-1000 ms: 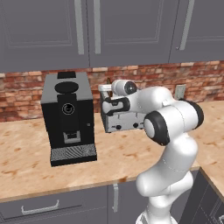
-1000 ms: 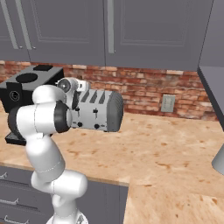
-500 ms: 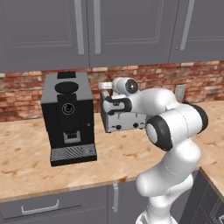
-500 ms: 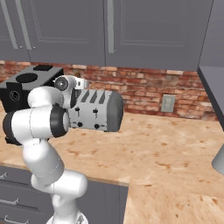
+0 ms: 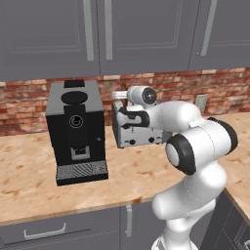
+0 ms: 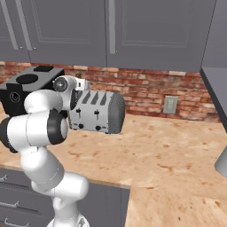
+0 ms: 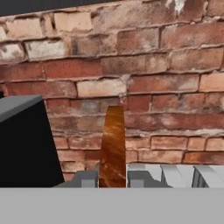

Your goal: Start the toaster. Once the lever pops up, take the bread to the plate on the dining counter.

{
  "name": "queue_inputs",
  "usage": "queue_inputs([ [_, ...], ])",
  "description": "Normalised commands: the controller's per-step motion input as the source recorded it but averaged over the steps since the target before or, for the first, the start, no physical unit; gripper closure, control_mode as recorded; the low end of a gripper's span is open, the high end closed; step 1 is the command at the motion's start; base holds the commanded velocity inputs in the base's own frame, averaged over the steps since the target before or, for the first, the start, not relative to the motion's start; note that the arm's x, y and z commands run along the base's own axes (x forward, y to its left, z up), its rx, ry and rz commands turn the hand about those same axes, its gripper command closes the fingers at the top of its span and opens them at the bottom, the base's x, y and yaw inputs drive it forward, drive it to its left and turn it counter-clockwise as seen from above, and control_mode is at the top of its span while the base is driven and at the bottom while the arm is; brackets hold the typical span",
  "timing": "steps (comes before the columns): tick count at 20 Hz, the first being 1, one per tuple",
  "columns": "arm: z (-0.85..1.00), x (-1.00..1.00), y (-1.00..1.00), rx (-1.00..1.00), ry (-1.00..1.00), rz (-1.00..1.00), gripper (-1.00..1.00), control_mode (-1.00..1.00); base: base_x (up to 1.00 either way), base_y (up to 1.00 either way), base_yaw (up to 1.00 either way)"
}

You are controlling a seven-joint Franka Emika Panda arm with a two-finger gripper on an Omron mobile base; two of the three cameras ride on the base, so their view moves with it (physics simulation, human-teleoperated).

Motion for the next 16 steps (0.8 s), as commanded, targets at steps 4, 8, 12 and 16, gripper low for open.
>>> queue_inputs([
  [4, 0.02, -0.20, -0.36, 0.00, 0.00, 0.04, 1.00, -1.00, 0.00, 0.00, 0.00],
  [8, 0.00, -0.23, -0.25, 0.00, 0.00, 0.00, 1.00, -1.00, 0.00, 0.00, 0.00],
  [12, 0.03, -0.20, -0.34, 0.00, 0.00, 0.00, 1.00, -1.00, 0.00, 0.00, 0.00],
  [16, 0.08, -0.36, -0.44, 0.00, 0.00, 0.00, 1.00, -1.00, 0.00, 0.00, 0.00],
])
